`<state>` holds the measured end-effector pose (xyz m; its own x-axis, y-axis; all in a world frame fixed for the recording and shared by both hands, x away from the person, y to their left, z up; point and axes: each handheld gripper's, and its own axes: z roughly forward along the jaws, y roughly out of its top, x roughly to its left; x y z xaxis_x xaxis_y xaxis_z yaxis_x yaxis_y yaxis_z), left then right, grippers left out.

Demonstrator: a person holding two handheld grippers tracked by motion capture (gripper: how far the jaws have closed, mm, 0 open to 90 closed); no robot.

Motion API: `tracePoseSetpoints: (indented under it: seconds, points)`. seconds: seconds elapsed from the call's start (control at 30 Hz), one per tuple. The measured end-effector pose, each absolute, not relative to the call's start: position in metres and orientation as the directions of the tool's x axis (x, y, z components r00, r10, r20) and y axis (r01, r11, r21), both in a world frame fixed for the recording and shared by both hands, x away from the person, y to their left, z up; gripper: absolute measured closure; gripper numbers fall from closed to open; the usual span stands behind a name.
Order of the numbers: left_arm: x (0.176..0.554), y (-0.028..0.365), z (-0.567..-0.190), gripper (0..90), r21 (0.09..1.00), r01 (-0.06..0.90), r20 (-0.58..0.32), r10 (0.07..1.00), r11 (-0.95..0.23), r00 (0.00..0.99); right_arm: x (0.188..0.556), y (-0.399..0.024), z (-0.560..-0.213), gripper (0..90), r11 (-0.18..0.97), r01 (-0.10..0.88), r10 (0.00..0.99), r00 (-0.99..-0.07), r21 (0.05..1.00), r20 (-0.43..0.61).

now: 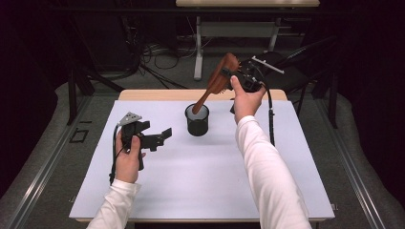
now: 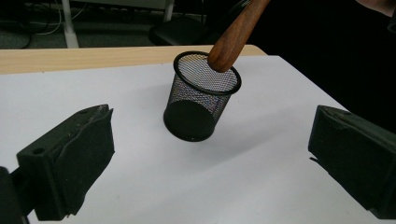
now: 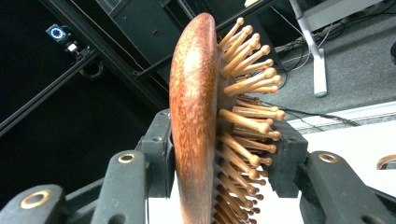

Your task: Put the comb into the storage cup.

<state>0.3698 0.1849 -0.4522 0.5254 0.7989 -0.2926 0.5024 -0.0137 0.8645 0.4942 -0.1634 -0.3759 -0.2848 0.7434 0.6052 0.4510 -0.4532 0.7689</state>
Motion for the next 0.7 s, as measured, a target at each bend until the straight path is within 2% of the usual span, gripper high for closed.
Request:
tracePoseSetpoints:
  seconds: [0.7]
  points:
    - [0.371,0.183,-0.455,0.4,0.861,0.508,-0.289,0.798,-0.024,0.528,0.503,-0.159,-0.400,50.9,-0.444,0.462,0.762,-0.255,0.768,0.595]
